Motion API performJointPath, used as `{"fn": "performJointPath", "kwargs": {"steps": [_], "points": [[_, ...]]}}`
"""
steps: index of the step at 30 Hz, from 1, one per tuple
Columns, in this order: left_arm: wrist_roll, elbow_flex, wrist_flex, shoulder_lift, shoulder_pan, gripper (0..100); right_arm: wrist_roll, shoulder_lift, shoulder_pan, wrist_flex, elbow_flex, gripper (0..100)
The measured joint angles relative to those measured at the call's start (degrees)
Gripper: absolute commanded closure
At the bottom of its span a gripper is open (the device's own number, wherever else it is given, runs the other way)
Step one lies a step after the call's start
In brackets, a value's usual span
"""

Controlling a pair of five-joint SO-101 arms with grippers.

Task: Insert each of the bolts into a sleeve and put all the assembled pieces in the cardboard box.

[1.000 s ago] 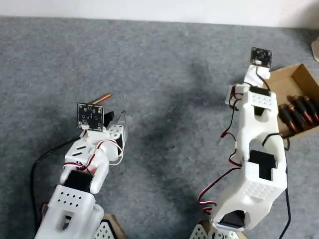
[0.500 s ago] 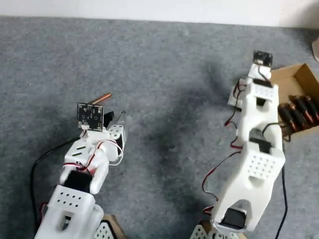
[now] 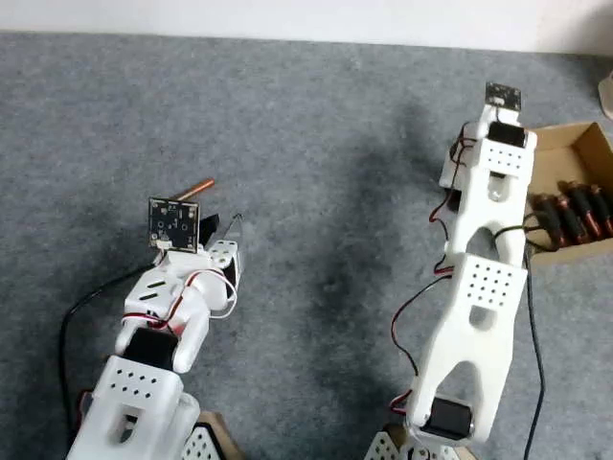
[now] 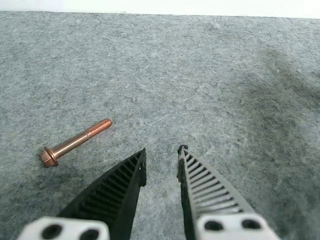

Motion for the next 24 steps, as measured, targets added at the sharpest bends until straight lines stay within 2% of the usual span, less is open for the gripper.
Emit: {"fn": "performJointPath", "kwargs": {"steps": [4, 16, 24], "points": [[0.00, 0.00, 0.00, 0.00, -0.09, 89, 0.00, 4.04, 0.26, 4.57, -8.97, 99.8], [-0.18, 0.00, 0.00, 0.00, -0.09, 89, 0.09, 8.97, 0.09, 16.88, -29.10, 99.3], [-0.18, 0.00, 0.00, 0.00, -0.09, 89, 0.09, 8.97, 0.18, 17.41, -30.42, 99.3]]}}
